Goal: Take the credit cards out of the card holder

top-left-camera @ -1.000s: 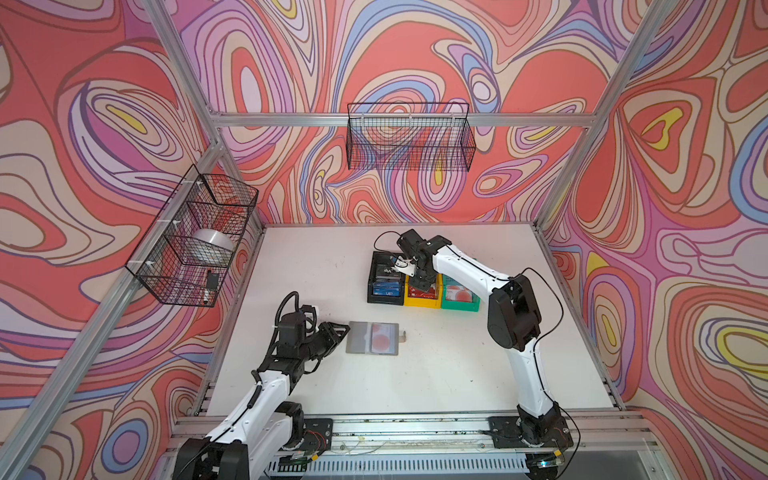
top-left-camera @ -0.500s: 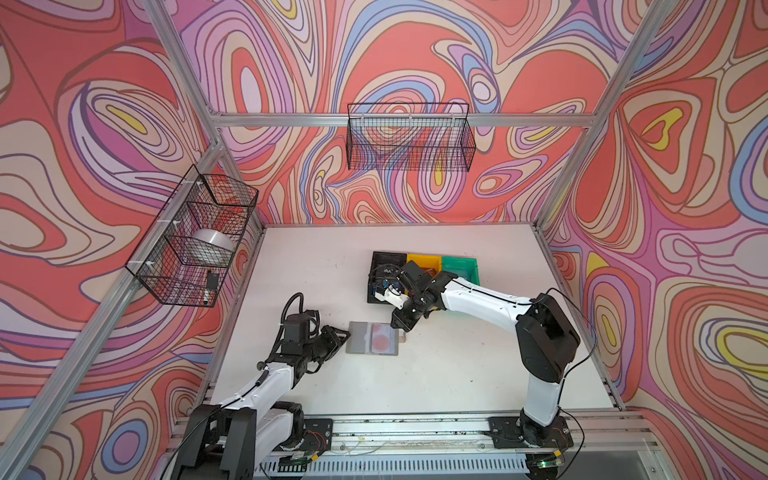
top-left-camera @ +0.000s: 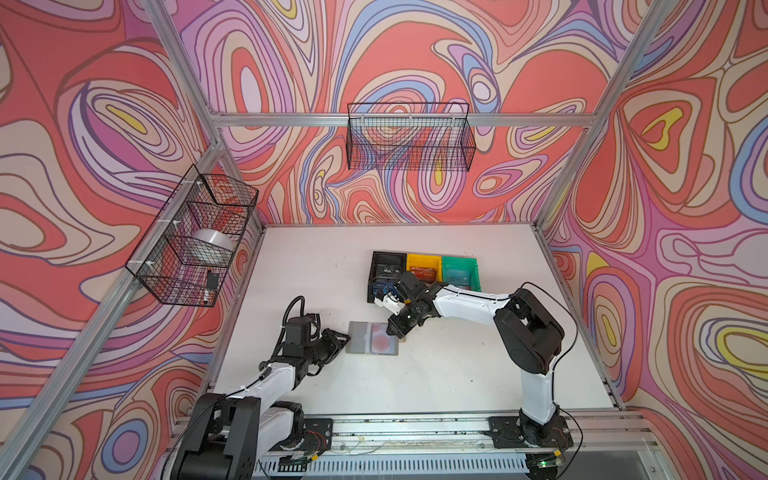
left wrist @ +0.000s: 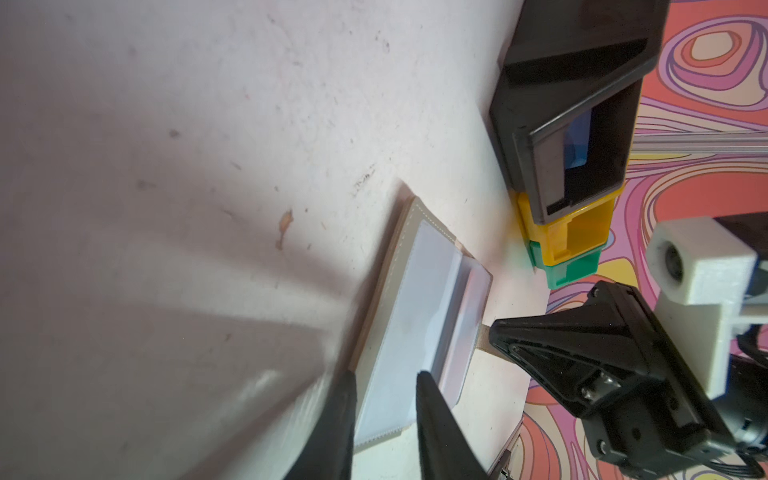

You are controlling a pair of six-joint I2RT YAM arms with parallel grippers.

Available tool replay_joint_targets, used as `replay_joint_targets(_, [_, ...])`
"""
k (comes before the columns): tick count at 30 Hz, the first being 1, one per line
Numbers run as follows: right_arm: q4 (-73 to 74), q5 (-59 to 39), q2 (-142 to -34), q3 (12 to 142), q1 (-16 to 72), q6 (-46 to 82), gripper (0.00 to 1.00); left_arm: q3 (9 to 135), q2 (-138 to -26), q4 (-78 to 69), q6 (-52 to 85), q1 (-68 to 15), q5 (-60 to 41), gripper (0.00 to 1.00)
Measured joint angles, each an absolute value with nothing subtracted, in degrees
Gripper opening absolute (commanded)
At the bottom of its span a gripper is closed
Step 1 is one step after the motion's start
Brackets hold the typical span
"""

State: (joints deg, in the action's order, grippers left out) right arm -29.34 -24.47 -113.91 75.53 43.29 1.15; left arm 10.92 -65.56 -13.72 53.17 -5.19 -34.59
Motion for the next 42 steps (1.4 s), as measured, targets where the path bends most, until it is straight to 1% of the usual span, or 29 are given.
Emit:
replay_joint_targets(19, [-28.93,-22.96,-114.78,75.11,43.29,2.28,0.05,10.26,-68.38,-17.1,53.19,-5.19,-34.59,0.28])
replay_joint_targets(42, [-27.66,-25.56,-116.38,76.18,43.16,3.57,0.05,10.0,-69.17,-18.81,53.34,-5.19,-34.59,0.28])
